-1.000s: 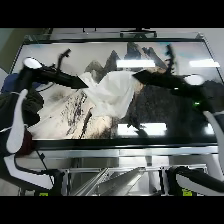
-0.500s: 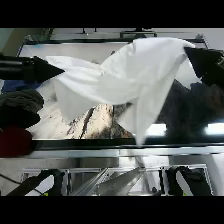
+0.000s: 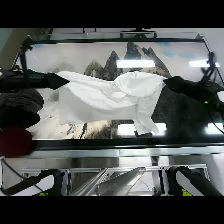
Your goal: Fold the shirts.
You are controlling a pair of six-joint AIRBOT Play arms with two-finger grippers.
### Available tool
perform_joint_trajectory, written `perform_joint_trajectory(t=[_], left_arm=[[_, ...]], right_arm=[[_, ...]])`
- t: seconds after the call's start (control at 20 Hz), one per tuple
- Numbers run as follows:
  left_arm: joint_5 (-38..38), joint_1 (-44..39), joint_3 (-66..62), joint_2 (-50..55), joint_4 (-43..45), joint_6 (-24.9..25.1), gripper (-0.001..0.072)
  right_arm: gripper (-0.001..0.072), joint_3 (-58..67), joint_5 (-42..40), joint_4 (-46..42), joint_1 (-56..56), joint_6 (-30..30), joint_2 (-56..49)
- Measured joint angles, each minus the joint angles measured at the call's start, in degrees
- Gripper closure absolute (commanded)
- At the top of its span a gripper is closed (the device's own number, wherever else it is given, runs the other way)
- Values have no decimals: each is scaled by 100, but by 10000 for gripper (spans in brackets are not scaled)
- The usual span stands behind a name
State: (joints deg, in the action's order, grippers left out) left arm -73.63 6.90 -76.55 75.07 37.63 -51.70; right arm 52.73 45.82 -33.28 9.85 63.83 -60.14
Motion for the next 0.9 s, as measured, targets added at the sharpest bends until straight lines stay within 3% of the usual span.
perform_joint_trajectory(t=[0.05,0.1,0.25,0.45,0.65,0.8,0.85,0.9], left_arm=[[216,33,11,289,20,46,0],[391,90,-57,599,39,85,-3],[485,356,-514,1314,249,-9,-3],[-201,739,-916,1790,903,-629,-2],[-850,885,-240,1880,1198,-968,-2],[-870,782,664,1746,1329,-1067,-1],[-807,734,925,1694,1394,-1086,-1],[-713,680,1178,1644,1445,-1088,-1]], right_arm=[[335,-4,-216,-17,9,-122,-319],[231,44,-404,-35,35,-238,-623],[231,404,-566,-122,177,-452,-1189],[220,767,-24,-575,431,-540,-1366],[221,595,914,-1003,420,-402,-1399],[219,177,1143,-1130,114,-343,-1412],[162,48,1134,-1167,-28,-341,-1414],[56,-52,1113,-1196,-168,-323,-1421]])
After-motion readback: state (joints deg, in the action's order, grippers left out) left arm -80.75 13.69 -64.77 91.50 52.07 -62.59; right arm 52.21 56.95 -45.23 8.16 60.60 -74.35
